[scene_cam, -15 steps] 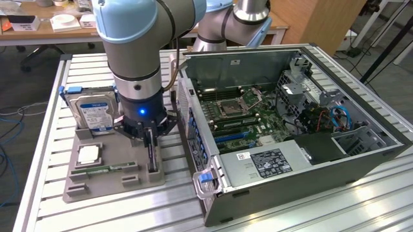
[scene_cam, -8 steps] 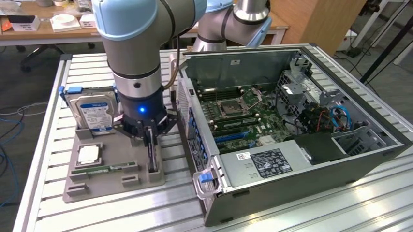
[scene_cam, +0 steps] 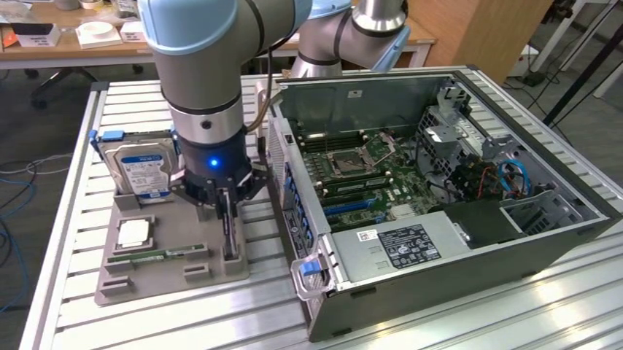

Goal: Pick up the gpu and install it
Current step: 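Pick up the gpu and move the gpu toward the slot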

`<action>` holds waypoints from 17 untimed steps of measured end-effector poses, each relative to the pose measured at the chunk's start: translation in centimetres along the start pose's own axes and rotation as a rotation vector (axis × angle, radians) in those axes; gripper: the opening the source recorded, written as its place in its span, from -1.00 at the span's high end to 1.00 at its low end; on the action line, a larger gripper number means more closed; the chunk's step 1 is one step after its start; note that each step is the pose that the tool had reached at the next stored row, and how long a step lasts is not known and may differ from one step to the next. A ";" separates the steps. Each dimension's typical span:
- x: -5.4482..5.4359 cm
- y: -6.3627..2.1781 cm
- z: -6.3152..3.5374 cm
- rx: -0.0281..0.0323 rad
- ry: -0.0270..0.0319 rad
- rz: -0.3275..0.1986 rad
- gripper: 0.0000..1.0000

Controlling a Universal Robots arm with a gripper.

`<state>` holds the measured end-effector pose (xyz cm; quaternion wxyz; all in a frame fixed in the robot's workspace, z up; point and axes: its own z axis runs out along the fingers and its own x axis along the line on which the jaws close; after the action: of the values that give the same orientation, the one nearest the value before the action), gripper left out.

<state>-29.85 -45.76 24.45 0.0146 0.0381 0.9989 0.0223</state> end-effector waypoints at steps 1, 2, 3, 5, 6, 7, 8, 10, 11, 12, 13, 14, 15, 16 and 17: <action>0.0 0.00 -0.06 -0.0001 0.0000 0.000 0.47; 0.0 0.01 -0.16 0.0001 0.0001 0.000 0.47; 0.0 0.01 -0.25 -0.0001 0.0000 0.000 0.47; 0.0 0.02 -0.44 0.0000 0.0000 0.000 0.47; 0.0 0.02 -0.52 -0.0001 0.0000 0.000 0.47; 0.0 0.03 -0.60 0.0000 0.0001 0.000 0.47; 0.0 0.03 -0.68 -0.0001 0.0000 0.000 0.47; 0.0 0.04 -0.75 -0.0002 -0.0001 0.000 0.47; 0.0 0.04 -0.75 -0.0002 -0.0002 0.000 0.47; 0.0 0.04 -0.75 -0.0002 -0.0001 0.000 0.47; 0.0 0.04 -0.76 -0.0001 0.0000 0.000 0.47; 0.0 0.04 -0.76 0.0000 0.0000 0.000 0.47; 0.0 0.04 -0.76 0.0000 0.0001 0.000 0.47; 0.0 0.04 -0.76 -0.0002 -0.0001 0.000 0.47; 0.0 0.04 -0.78 -0.0002 -0.0001 0.000 0.47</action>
<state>-29.85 -45.76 25.24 0.0146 0.0381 0.9989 0.0224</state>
